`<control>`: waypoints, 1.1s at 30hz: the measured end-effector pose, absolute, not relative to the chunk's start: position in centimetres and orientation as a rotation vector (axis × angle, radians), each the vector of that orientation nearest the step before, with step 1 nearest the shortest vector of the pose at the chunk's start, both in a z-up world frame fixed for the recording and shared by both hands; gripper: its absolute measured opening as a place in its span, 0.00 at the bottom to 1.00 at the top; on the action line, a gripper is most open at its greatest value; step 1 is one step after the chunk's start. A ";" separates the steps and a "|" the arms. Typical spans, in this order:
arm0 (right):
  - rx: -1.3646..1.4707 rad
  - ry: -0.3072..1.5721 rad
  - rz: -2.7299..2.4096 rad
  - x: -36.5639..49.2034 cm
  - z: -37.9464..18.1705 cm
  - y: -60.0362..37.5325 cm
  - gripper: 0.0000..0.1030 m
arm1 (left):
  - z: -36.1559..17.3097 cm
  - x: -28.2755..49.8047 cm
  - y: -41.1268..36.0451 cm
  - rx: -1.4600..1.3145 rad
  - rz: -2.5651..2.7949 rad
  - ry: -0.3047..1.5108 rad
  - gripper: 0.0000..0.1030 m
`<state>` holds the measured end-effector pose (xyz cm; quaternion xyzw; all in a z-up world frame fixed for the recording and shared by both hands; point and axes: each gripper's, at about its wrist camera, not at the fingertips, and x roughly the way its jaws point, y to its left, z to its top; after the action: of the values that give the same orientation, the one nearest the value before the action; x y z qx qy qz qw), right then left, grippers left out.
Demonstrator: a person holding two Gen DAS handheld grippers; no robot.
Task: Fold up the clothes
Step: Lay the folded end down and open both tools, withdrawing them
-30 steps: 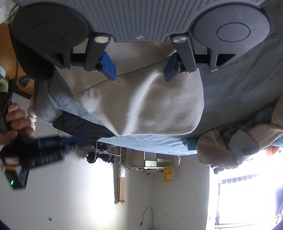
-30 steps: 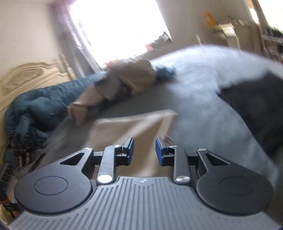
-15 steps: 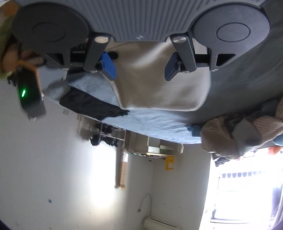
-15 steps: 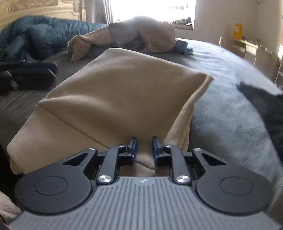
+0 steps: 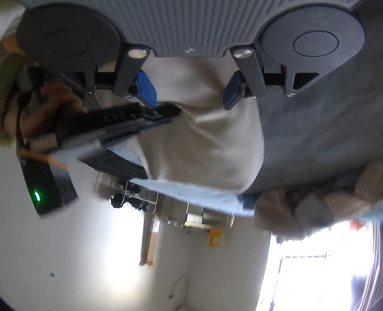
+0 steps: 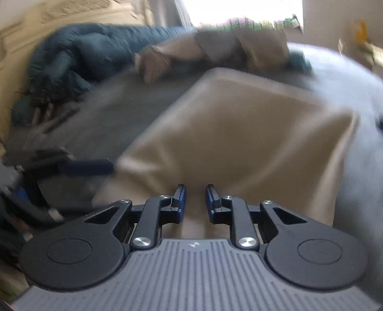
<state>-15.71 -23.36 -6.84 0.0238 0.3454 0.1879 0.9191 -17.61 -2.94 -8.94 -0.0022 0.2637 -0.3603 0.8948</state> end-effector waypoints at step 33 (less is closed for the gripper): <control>0.091 0.702 0.054 -10.5 -8.7 -28.3 0.14 | -10.2 -11.3 -6.6 -0.030 -0.729 0.460 0.63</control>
<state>-10.54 -28.33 -8.65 0.0448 0.3437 0.0263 0.9376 -11.28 -6.65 -10.18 -0.0146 0.2227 -0.3535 0.9084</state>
